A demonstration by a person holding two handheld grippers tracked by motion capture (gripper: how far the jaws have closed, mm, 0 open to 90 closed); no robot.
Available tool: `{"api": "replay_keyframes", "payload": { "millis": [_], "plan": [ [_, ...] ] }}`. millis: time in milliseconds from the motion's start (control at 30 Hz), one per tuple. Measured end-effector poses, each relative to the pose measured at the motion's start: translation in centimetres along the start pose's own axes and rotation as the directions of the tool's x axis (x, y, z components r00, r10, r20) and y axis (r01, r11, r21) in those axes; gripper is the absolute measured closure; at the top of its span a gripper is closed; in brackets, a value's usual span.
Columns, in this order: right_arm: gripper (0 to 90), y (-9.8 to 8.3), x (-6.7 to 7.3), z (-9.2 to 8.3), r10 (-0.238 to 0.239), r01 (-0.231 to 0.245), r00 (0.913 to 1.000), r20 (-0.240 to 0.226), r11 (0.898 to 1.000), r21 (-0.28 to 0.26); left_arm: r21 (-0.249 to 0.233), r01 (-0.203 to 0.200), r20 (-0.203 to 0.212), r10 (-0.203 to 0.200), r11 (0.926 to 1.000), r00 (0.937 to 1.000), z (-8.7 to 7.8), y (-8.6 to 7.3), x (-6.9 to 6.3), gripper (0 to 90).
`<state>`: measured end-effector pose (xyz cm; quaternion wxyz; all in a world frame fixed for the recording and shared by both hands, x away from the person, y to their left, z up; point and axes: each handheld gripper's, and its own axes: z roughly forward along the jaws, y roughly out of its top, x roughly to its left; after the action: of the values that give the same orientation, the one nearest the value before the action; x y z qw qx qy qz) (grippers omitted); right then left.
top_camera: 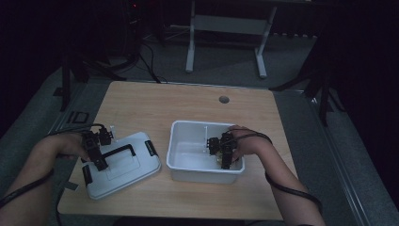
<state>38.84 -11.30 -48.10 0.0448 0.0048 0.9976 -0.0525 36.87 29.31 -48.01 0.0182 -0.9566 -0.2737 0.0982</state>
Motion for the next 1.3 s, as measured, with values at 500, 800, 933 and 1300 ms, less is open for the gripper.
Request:
{"api": "replay_keyframes", "payload": {
  "millis": [500,800,933,1300],
  "plan": [
    [20.6,0.2,-0.2,0.9,0.009,-0.008,0.9978,-0.066,1.0,0.011,-0.002,0.006,0.007,-0.006,1.0,1.0,0.1,-0.1,0.0,42.2],
    [20.4,0.2,-0.4,0.8,0.012,-0.013,0.9973,-0.072,1.0,-0.004,-0.004,0.003,0.006,-0.003,1.0,1.0,0.1,-0.1,0.0,42.2],
    [20.4,0.1,-0.4,0.7,0.02,-0.021,0.9958,-0.089,1.0,0.0,0.002,0.005,0.011,-0.005,1.0,0.9999,0.1,-0.2,0.0,42.2],
    [16.6,-0.1,-0.5,-0.3,0.03,-0.032,0.9959,-0.085,0.999,-0.024,0.002,0.004,0.009,-0.004,1.0,1.0,0.0,-0.2,0.0,42.1]
  ]
}}
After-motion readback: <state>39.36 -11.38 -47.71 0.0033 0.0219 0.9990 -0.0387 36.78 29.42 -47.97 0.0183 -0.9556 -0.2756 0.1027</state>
